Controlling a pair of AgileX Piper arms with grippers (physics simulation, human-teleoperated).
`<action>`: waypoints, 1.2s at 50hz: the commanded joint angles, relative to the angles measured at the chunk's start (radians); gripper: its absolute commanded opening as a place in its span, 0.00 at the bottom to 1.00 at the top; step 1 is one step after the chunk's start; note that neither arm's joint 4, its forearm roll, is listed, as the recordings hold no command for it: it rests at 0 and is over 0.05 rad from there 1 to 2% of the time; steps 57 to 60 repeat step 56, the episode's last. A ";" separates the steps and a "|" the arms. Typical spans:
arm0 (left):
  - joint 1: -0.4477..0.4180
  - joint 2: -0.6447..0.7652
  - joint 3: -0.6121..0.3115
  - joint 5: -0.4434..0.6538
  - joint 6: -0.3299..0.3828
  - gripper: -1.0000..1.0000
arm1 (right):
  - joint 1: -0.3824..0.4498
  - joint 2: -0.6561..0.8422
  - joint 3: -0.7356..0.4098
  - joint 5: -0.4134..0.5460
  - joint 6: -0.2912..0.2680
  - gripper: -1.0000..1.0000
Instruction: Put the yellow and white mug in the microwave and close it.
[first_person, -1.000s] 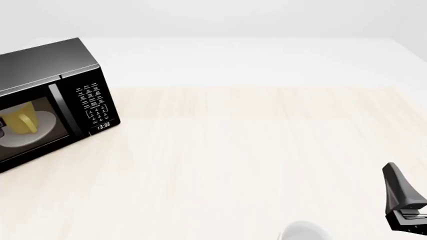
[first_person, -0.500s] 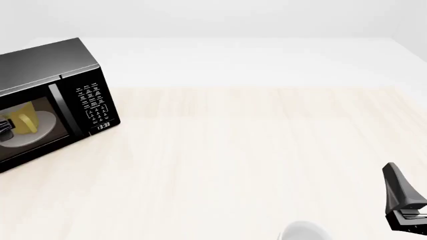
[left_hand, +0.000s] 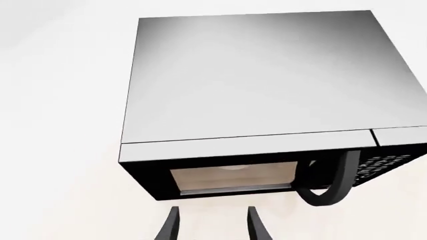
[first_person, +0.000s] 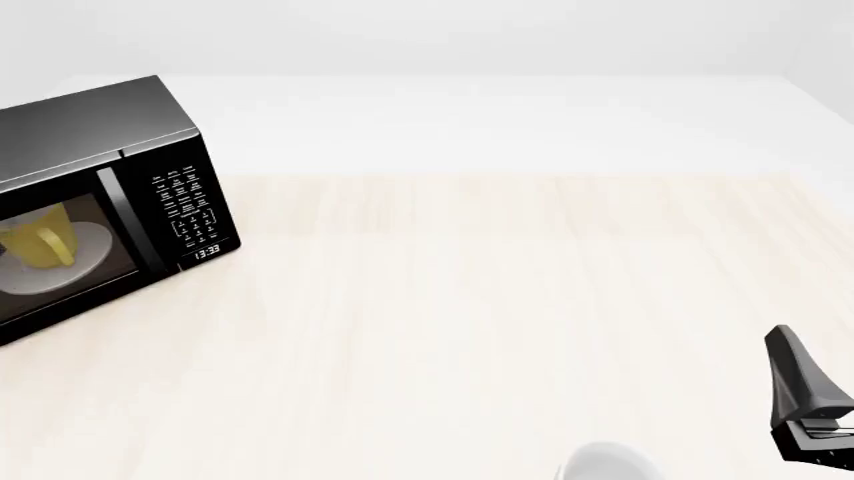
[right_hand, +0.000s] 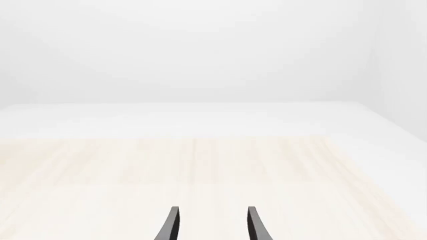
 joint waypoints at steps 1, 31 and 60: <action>-0.003 -0.145 0.004 0.073 -0.007 1.00 | 0.001 -0.002 0.001 0.000 -0.001 1.00; -0.034 -0.407 0.000 0.301 -0.034 1.00 | -0.001 -0.001 0.001 0.000 0.000 1.00; -0.171 -0.566 -0.100 0.469 -0.131 1.00 | -0.001 -0.001 0.001 0.000 -0.001 1.00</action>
